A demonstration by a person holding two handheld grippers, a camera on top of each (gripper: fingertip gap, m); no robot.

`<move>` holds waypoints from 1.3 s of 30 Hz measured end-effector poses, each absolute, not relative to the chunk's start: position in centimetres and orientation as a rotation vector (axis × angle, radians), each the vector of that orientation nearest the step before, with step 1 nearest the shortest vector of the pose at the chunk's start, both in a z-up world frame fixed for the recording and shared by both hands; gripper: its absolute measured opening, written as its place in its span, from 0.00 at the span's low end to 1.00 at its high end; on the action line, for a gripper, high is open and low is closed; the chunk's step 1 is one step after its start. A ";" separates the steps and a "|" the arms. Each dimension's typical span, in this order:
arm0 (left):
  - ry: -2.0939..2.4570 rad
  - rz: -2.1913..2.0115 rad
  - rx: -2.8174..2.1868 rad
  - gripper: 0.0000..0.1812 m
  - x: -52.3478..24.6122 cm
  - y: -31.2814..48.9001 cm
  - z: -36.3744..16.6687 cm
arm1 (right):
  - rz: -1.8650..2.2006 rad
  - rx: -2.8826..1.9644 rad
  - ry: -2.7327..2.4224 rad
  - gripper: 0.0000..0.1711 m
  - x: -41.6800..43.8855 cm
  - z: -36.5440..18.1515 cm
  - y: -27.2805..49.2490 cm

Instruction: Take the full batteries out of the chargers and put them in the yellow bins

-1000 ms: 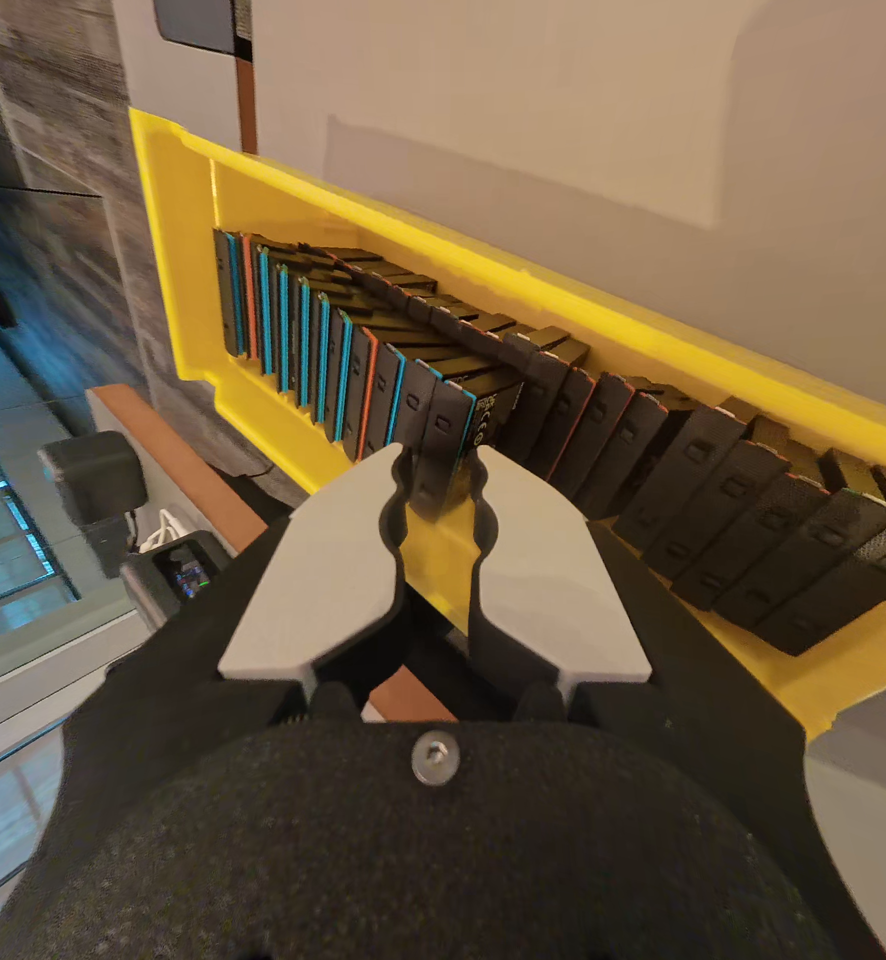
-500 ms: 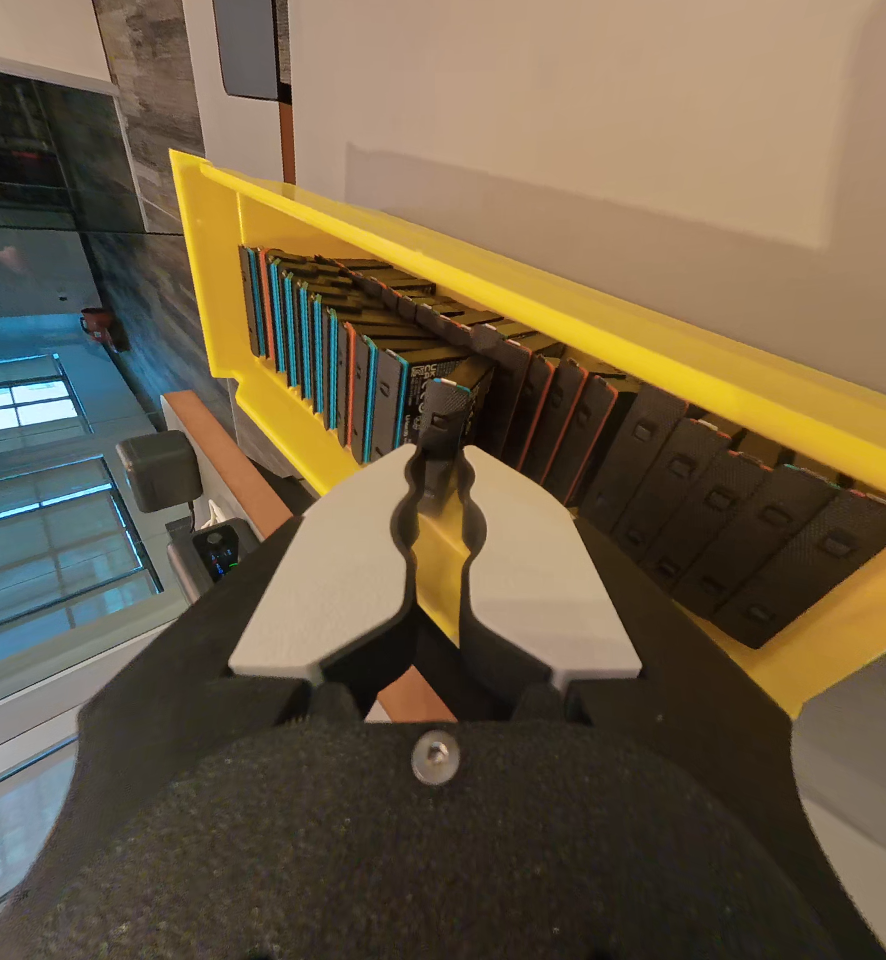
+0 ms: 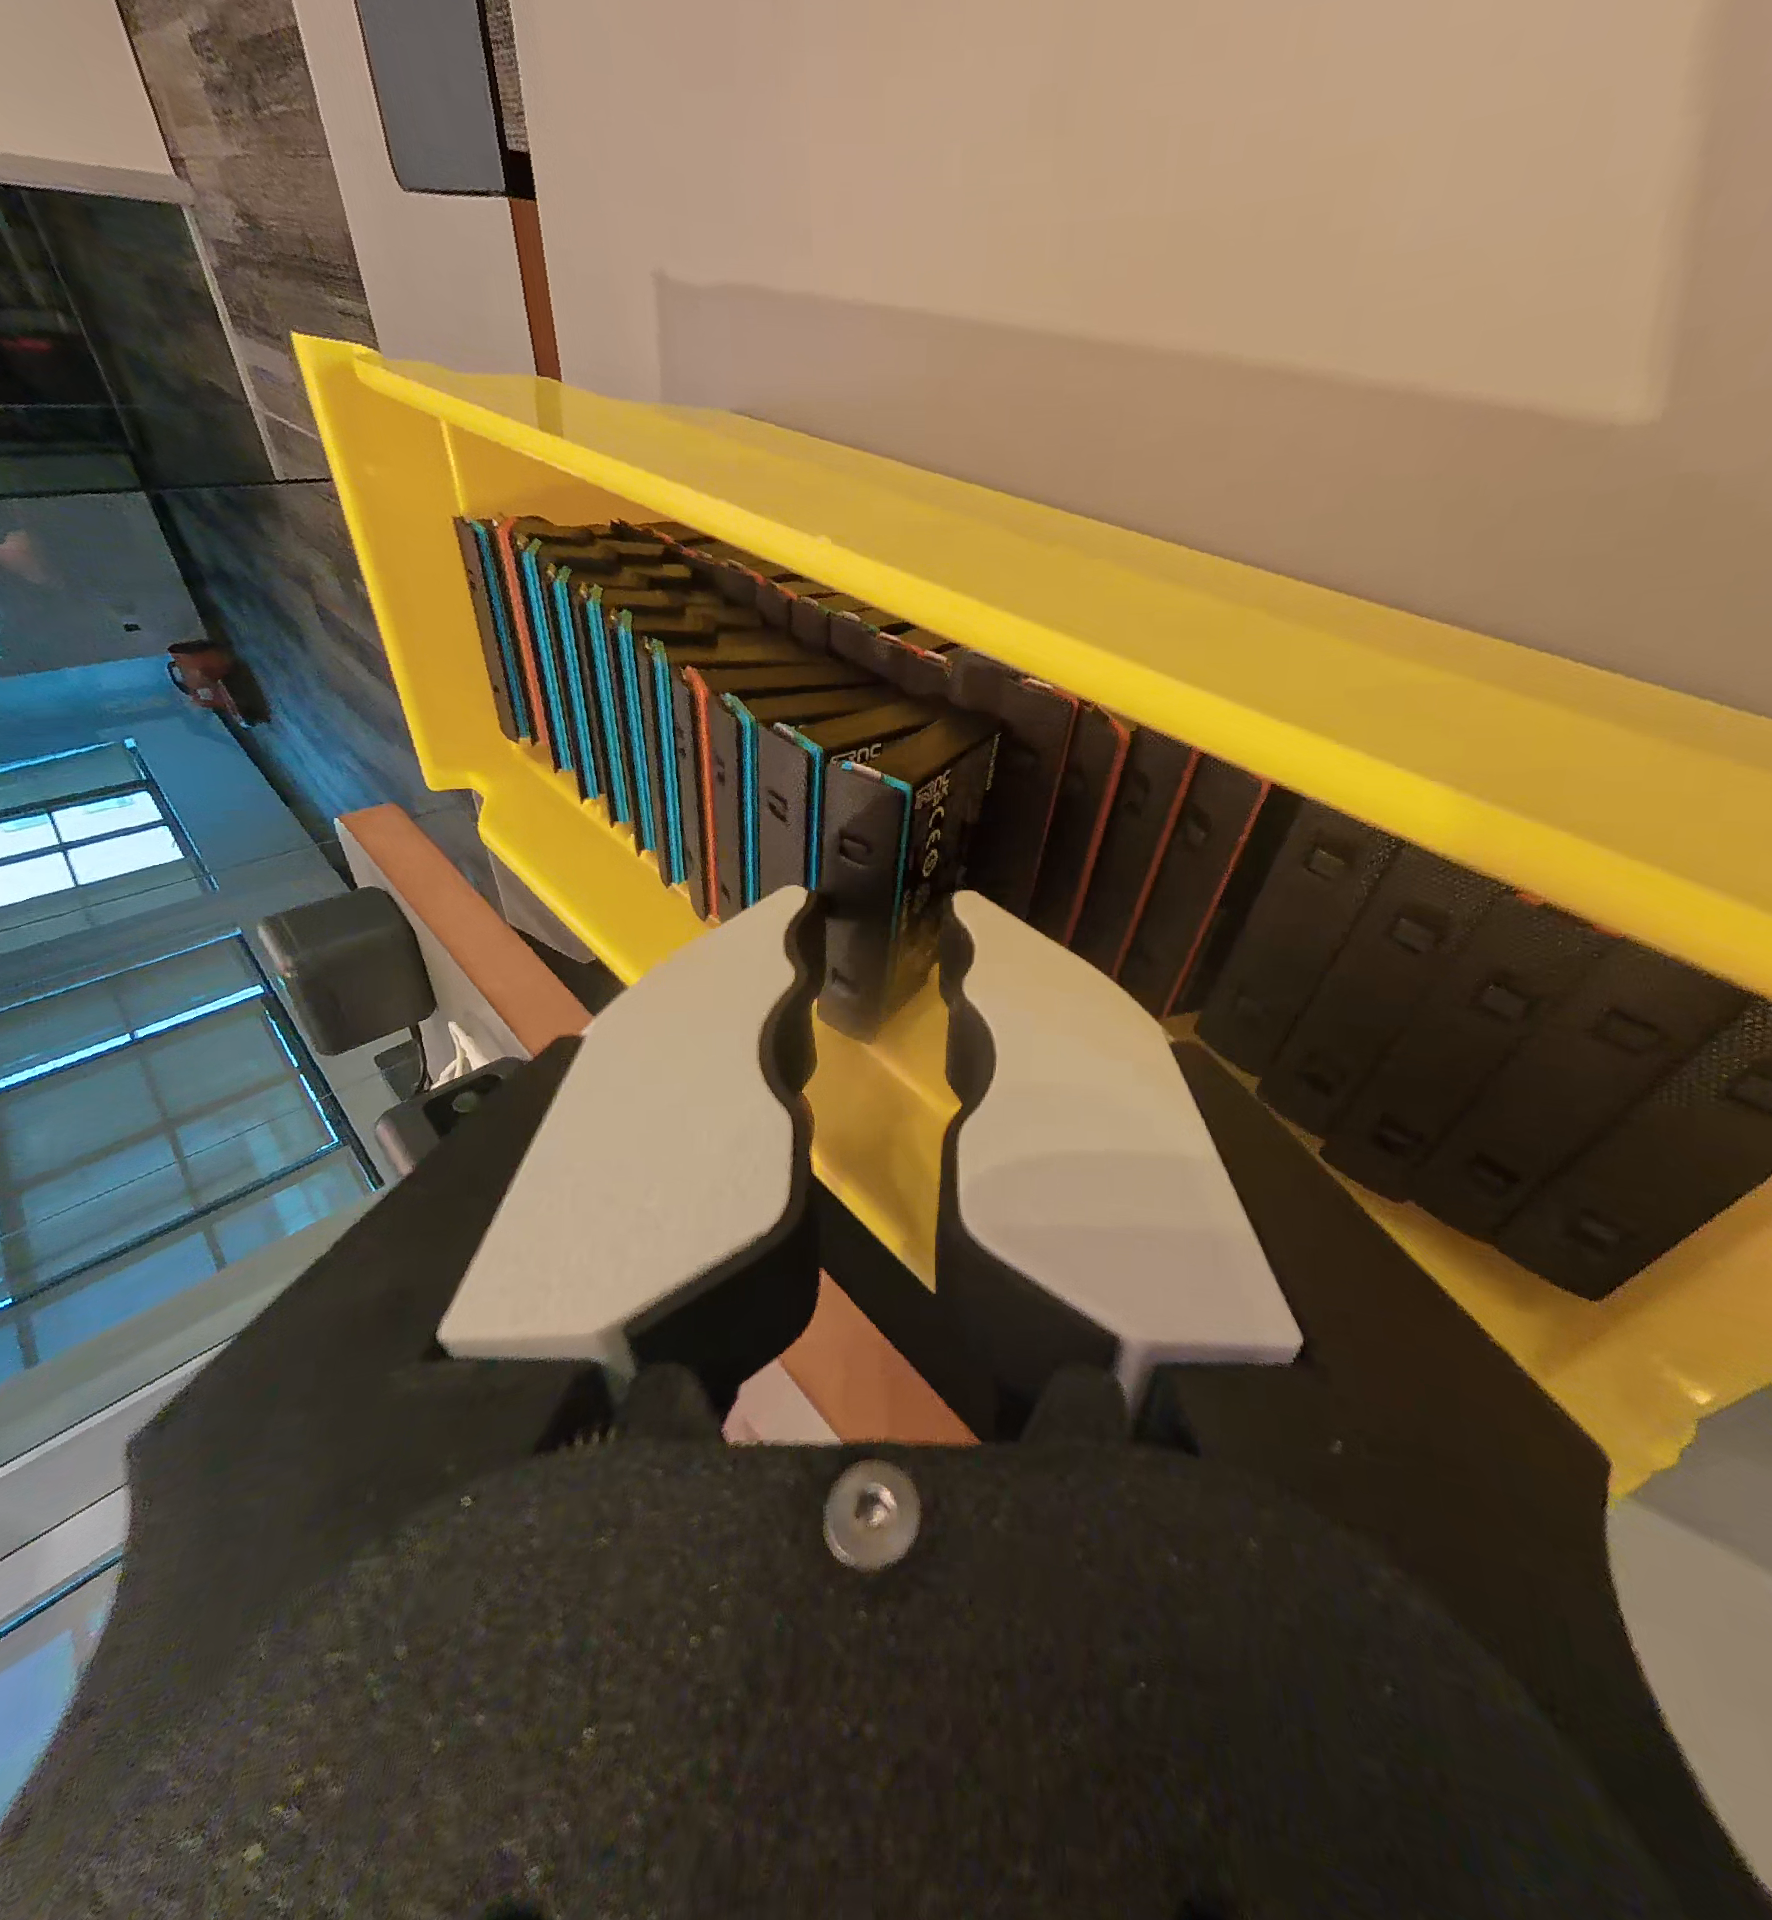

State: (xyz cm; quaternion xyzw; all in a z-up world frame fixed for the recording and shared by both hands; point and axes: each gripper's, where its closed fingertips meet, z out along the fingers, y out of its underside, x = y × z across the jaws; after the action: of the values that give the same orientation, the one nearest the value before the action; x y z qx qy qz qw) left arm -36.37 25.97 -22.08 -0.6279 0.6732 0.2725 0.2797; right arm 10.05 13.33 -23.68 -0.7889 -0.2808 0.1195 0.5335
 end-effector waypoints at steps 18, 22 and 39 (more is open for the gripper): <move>1.822 0.683 -1.741 0.09 -36.4 24.9 -22.3 | 0.257 -1.864 -0.663 0.00 10.4 -23.2 13.4; 1.683 0.640 -1.715 0.09 -35.8 24.0 -18.2 | 0.274 -1.828 -0.686 0.00 10.0 -22.7 13.1; 1.961 -0.268 -1.334 0.08 -4.1 8.2 -20.0 | 0.267 -1.444 -1.189 0.17 1.7 -20.2 6.8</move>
State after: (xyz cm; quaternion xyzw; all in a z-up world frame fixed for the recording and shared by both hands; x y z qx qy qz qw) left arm -4.08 8.21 -19.98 -0.5195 0.7637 -0.1044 0.3687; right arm 1.74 6.77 -20.21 -0.6194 -0.5098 0.1144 0.5860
